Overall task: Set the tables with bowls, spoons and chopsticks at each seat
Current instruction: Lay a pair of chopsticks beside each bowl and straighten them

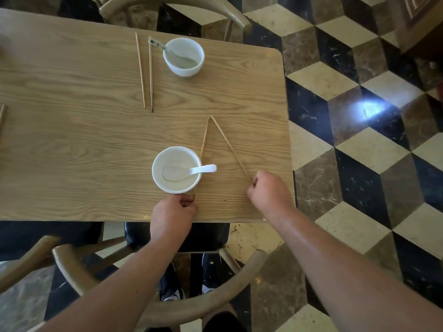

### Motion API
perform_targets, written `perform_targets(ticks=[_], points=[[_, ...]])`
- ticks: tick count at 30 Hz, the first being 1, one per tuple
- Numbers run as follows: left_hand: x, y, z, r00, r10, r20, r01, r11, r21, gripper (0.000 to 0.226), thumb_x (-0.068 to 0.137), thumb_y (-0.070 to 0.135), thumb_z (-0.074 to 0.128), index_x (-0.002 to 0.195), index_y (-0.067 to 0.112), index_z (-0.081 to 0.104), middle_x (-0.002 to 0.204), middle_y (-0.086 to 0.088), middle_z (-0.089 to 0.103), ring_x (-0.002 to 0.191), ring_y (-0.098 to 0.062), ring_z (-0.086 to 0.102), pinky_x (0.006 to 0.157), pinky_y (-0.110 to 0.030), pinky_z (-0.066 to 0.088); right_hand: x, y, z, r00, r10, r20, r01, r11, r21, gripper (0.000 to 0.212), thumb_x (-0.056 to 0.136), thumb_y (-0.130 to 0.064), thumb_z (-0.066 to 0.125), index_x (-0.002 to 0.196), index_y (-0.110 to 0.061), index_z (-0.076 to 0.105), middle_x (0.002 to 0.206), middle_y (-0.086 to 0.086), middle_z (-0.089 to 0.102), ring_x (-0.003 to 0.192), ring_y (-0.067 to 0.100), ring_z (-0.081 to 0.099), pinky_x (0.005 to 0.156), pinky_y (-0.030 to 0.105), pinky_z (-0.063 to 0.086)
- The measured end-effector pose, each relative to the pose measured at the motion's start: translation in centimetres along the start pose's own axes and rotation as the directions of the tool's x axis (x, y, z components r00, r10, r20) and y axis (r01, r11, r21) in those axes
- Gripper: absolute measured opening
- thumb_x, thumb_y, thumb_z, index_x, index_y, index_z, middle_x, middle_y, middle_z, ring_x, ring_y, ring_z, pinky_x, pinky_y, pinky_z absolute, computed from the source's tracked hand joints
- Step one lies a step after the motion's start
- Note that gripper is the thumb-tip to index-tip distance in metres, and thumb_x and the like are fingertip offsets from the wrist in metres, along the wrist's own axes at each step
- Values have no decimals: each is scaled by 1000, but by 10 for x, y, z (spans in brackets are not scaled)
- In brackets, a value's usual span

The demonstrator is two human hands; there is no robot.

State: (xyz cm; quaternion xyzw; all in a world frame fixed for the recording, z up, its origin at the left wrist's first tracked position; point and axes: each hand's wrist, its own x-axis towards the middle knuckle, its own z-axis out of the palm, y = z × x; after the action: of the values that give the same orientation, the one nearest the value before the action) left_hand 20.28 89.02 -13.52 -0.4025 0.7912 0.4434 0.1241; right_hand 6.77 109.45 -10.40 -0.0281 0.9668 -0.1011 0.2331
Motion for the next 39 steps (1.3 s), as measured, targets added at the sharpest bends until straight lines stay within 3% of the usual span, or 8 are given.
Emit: perform_targets(ticks=[4,8,13,19,25,30,34,39], points=[[-1,-1,0,1000,-11,-7,11,1000,4,10,94,36,78,102,30,80,92,18,75,92,-11,70,82,-33,54,26,32,-30,1000,-7,11,9,982,-191,4,99,-14,61,101,-17,63,94,4,68,87,30,65,74,41,59],[0,-1,1,1000,-22,-7,22,1000,-10,10,94,36,78,102,31,80,94,18,75,93,-10,69,83,-34,55,44,38,-44,992,-114,-45,94,943,-320,19,100,-8,59,115,-19,61,102,4,70,86,27,63,70,40,54],[0,-2,3,1000,-22,-14,22,999,-24,6,93,35,78,99,33,79,92,17,75,88,-2,66,71,-24,47,56,0,-27,955,-296,-7,290,940,-178,43,106,-20,58,148,-28,53,113,1,72,91,22,60,74,37,52],[2,-1,3,999,-36,6,36,998,-43,5,93,35,79,92,36,74,86,20,74,83,4,64,66,-16,42,50,-5,-16,960,-262,-101,254,963,-88,20,104,-8,53,113,-15,69,108,7,70,94,30,64,74,39,53],[2,-2,1,1000,-15,13,15,999,-28,10,93,35,80,88,37,72,84,21,74,82,5,63,66,-15,41,38,6,-15,937,-345,-46,333,927,-172,18,105,-7,53,111,-9,70,111,9,64,102,30,62,87,46,56],[2,-2,-1,1000,4,29,-3,1000,-27,14,92,39,81,84,41,70,81,23,74,79,7,63,65,-13,39,21,-37,3,905,-423,-44,421,906,-33,23,104,-9,56,121,-12,71,117,8,65,109,30,62,92,45,55],[4,-4,-4,999,15,38,-13,999,-34,11,95,41,76,84,40,74,77,21,74,75,4,65,62,-15,40,-4,-59,19,956,-271,-113,290,930,228,20,100,-17,66,120,-17,69,105,1,70,94,23,68,82,44,59],[4,-3,-6,999,15,49,-13,999,-41,10,95,35,76,87,41,73,81,18,76,78,-2,68,63,-20,43,-32,-76,40,992,-79,98,42,941,336,11,90,-24,73,96,-15,68,88,2,73,83,27,71,74,43,62]])
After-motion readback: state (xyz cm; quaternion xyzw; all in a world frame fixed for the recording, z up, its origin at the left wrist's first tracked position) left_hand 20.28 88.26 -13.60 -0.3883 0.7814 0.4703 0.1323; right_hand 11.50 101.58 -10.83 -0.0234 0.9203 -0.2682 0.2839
